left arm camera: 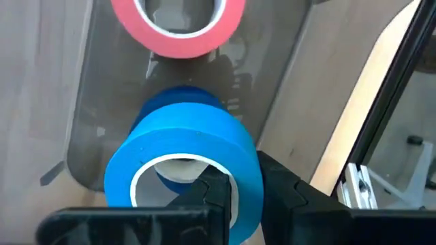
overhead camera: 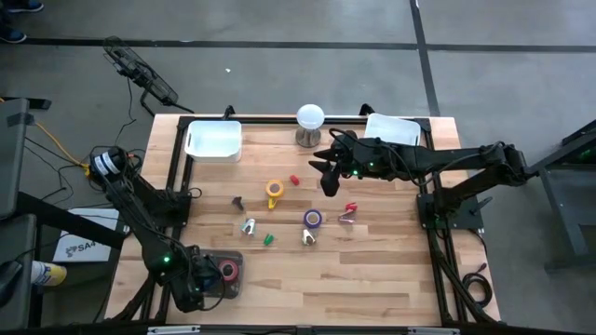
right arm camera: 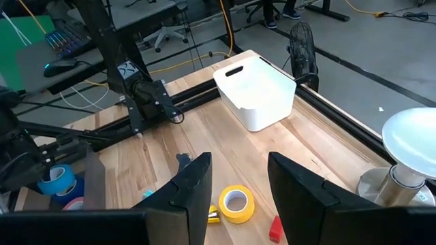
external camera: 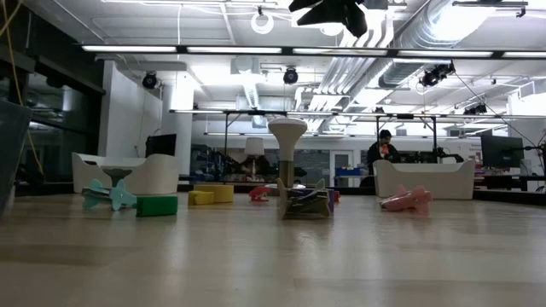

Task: Pick and place Stapler, Stapler remover, tape
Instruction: Put the light blue tape into the black bin

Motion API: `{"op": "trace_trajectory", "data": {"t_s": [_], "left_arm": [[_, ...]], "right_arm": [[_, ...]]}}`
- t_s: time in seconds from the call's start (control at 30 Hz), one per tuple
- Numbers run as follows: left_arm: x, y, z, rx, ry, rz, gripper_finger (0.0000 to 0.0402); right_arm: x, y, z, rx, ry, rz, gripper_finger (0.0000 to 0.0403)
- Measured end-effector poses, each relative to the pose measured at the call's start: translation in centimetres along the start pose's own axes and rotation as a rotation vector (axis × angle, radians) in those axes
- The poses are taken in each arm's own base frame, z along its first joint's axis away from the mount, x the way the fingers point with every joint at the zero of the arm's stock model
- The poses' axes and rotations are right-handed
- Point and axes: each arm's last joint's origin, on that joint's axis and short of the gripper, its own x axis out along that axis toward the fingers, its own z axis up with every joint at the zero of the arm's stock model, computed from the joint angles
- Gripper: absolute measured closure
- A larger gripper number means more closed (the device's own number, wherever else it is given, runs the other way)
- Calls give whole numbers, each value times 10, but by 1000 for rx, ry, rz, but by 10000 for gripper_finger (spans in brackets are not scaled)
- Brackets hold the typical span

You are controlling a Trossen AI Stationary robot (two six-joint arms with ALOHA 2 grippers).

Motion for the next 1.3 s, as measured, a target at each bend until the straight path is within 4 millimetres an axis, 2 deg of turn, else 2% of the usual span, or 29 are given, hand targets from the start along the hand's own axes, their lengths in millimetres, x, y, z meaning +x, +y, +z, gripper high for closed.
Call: {"op": "trace_trajectory", "data": {"t_s": [0.1,0.3,0.4,1.17,1.3], "left_arm": [[0,-2,0,0,6,-21,359],[0,-2,1,-1,-16,-19,307],[0,-1,1,-1,-37,-9,293],[0,5,-1,-63,-12,51,285],[0,3,0,-78,-6,28,274]], "right_arm": [[0,0,0,-2,5,-2,267],[0,0,-1,-3,9,-3,267],[0,0,-1,-4,13,0,267],[0,-1,-5,8,55,10,267],[0,-1,-6,4,70,24,267]]}}
